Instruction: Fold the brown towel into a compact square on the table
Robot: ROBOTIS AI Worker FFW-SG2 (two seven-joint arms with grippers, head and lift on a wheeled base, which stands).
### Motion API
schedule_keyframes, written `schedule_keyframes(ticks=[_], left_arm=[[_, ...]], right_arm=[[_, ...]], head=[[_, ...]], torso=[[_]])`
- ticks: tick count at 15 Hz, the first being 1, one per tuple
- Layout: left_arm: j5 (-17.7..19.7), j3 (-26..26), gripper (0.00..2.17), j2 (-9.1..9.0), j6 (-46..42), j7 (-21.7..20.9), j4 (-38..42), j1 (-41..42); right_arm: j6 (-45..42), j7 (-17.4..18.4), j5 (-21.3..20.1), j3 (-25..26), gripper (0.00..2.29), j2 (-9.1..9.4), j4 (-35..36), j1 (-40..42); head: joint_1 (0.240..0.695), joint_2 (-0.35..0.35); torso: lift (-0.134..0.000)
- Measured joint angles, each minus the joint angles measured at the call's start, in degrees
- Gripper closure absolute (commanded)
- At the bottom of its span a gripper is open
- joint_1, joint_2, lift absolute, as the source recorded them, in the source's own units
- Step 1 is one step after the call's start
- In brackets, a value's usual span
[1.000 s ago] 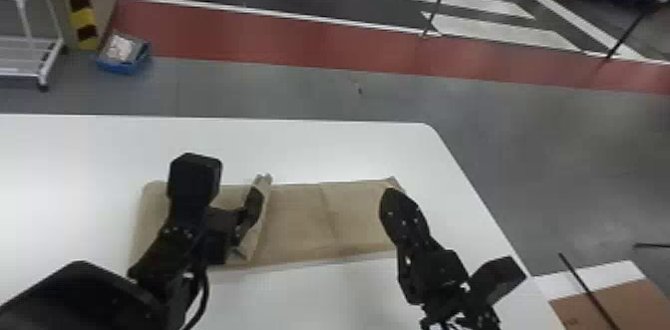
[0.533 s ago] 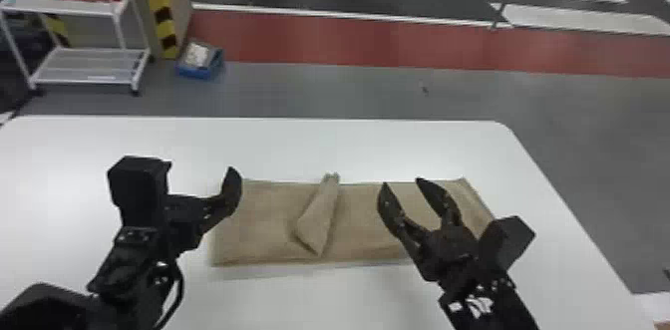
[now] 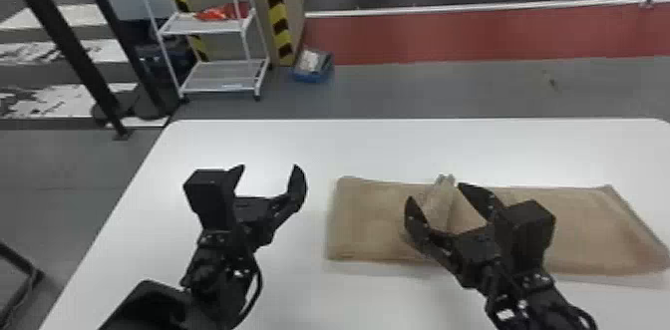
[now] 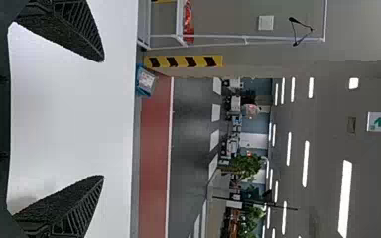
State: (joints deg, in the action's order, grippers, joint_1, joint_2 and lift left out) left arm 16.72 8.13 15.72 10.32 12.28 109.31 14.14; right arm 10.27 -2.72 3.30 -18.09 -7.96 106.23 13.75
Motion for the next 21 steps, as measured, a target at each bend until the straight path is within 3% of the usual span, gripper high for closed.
schedule_keyframes(ticks=[3,7,15,21], left_arm=[[0.4,0.5,0.04,0.08,-1.0,-0.2,-1.0,-0.6],[0.4,0.7,0.04,0.01,-1.0,-0.2,-1.2,-0.9],[0.2,0.9,0.04,-0.23,-1.0,0.0,-0.9,-0.6],[-0.1,1.3,0.04,-0.34,-1.0,0.0,-0.8,-0.6]], right_arm=[[5.7,1.0,-6.9,-4.2,0.19,0.05,0.6,-0.2],[9.0,2.4,-10.5,-4.8,0.19,0.01,1.6,0.7],[14.1,5.4,-10.3,-1.4,0.19,-0.03,2.1,0.9],[12.6,7.6,-8.8,4.4,0.19,0.01,6.8,5.6]], head=[[0.695,0.213],[0.695,0.208],[0.695,0.150],[0.695,0.089]], torso=[[-0.125],[-0.125],[-0.125],[-0.125]])
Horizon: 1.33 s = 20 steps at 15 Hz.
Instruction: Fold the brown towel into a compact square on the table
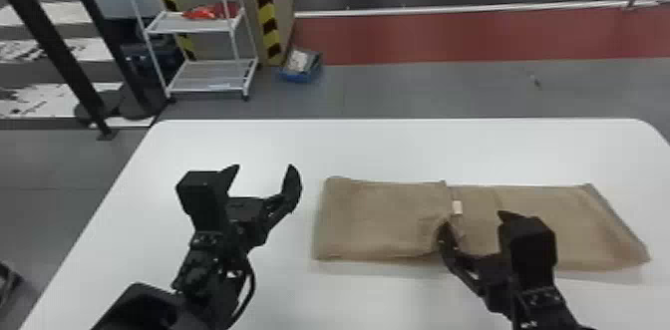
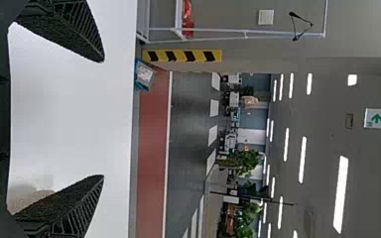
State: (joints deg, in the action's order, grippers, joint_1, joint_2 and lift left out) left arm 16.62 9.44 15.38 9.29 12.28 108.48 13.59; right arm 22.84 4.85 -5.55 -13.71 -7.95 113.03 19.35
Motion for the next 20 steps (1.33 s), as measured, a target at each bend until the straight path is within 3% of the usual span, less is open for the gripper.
schedule_keyframes(ticks=[5,8,12,20], left_arm=[[-0.1,0.9,0.04,0.17,0.2,0.0,0.0,-0.2],[-0.1,0.8,0.04,0.41,0.2,0.1,0.6,0.3],[-0.2,0.9,0.04,0.37,0.2,-0.1,0.4,0.3],[-0.4,1.0,0.04,0.04,0.2,-0.1,-0.3,0.1]], right_arm=[[0.0,-0.1,7.1,2.8,0.32,0.00,-0.8,-2.0],[-2.8,-0.6,15.8,5.1,0.36,-0.09,-2.8,-3.2],[-2.6,-3.2,22.5,6.5,0.41,-0.50,-5.9,-5.4],[1.6,-4.3,23.0,5.9,0.53,-0.58,-6.5,-5.3]], head=[[0.695,0.054],[0.695,0.047],[0.695,0.043],[0.695,0.060]], torso=[[-0.125],[-0.125],[-0.125],[-0.125]])
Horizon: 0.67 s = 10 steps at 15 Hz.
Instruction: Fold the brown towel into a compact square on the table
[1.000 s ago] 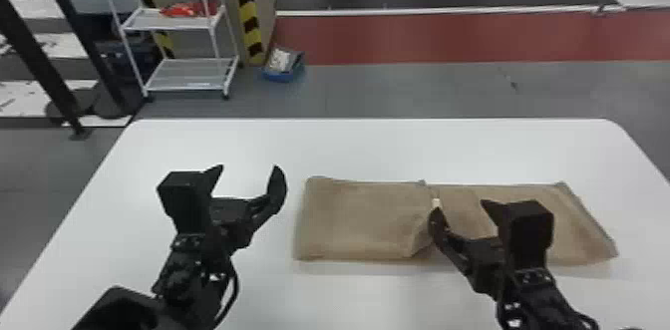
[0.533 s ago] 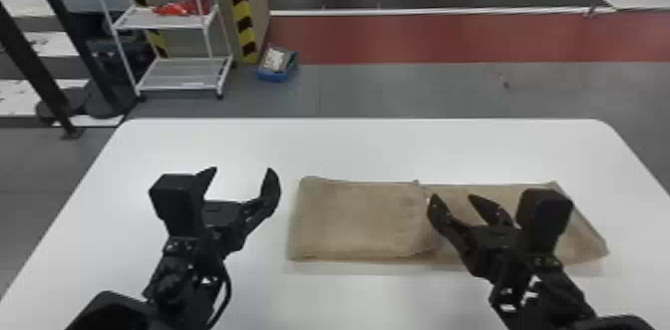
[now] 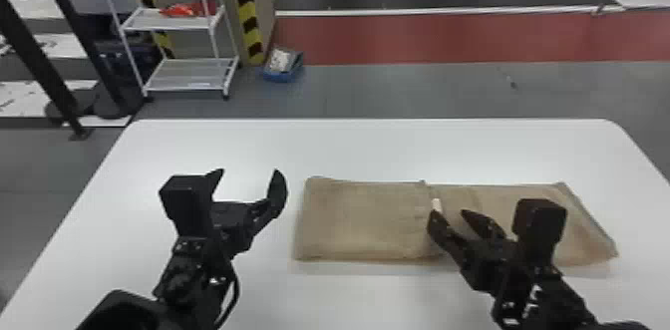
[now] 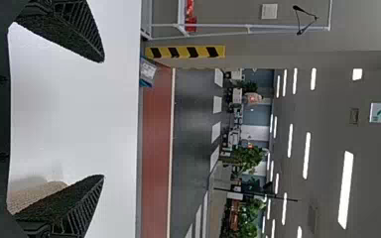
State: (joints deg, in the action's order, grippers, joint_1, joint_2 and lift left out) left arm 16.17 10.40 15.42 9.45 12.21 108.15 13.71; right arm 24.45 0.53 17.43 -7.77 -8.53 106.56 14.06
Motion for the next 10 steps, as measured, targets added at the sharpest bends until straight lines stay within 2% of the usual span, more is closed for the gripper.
schedule_keyframes(ticks=[2,4,10], left_arm=[[0.0,0.0,0.04,-0.04,0.0,0.0,-0.1,0.0],[0.0,0.1,0.04,-0.05,0.0,0.0,-0.1,-0.1],[0.1,0.0,0.04,0.07,0.0,-0.1,-0.1,-0.1]], right_arm=[[1.3,0.0,-0.4,-0.1,0.53,0.00,0.2,0.0],[1.7,0.0,-0.5,-0.2,0.65,0.00,0.3,-0.1],[3.7,0.0,-0.4,-1.0,0.65,0.10,0.7,-0.8]], head=[[0.695,0.061],[0.695,0.062],[0.695,0.074]], torso=[[-0.125],[-0.125],[-0.125]])
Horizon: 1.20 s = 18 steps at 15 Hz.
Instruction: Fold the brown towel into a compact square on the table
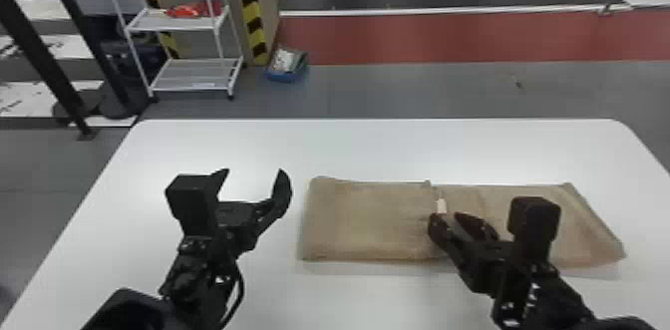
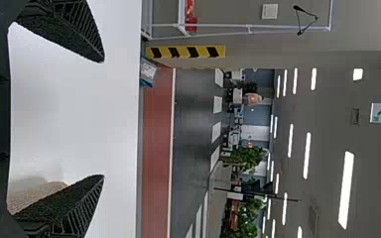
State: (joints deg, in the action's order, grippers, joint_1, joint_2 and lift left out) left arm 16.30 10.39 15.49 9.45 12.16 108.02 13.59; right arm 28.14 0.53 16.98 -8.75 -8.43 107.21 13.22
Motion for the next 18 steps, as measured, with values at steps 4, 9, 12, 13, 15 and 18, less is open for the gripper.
schedule_keyframes(ticks=[4,9,12,13,15,18], left_arm=[[0.2,-0.1,0.04,0.21,-0.2,0.0,0.0,0.0],[0.2,-0.1,0.04,0.24,-0.1,0.0,0.0,0.0],[0.2,-0.2,0.04,0.24,-0.1,0.1,0.2,0.2],[0.2,-0.2,0.04,0.24,-0.1,0.1,0.2,0.2],[0.2,0.0,0.04,0.24,0.0,0.1,0.3,0.2],[0.2,0.1,0.04,0.24,0.0,0.1,0.5,0.3]], right_arm=[[1.2,0.0,0.0,-0.1,0.94,0.07,0.0,-0.6],[1.5,0.0,0.1,0.0,1.03,0.08,0.2,-0.6],[1.5,0.0,0.4,-0.1,0.33,0.08,0.4,-0.5],[1.3,0.0,0.4,-0.2,0.33,0.08,0.6,-0.4],[1.2,0.0,0.4,-0.3,0.33,0.08,1.2,-0.2],[3.5,0.7,0.3,-0.2,0.33,0.08,2.3,0.1]], head=[[0.695,0.078],[0.695,0.078],[0.695,0.081],[0.695,0.081],[0.695,0.083],[0.695,0.081]], torso=[[-0.125],[-0.125],[-0.125],[-0.125],[-0.125],[-0.125]])
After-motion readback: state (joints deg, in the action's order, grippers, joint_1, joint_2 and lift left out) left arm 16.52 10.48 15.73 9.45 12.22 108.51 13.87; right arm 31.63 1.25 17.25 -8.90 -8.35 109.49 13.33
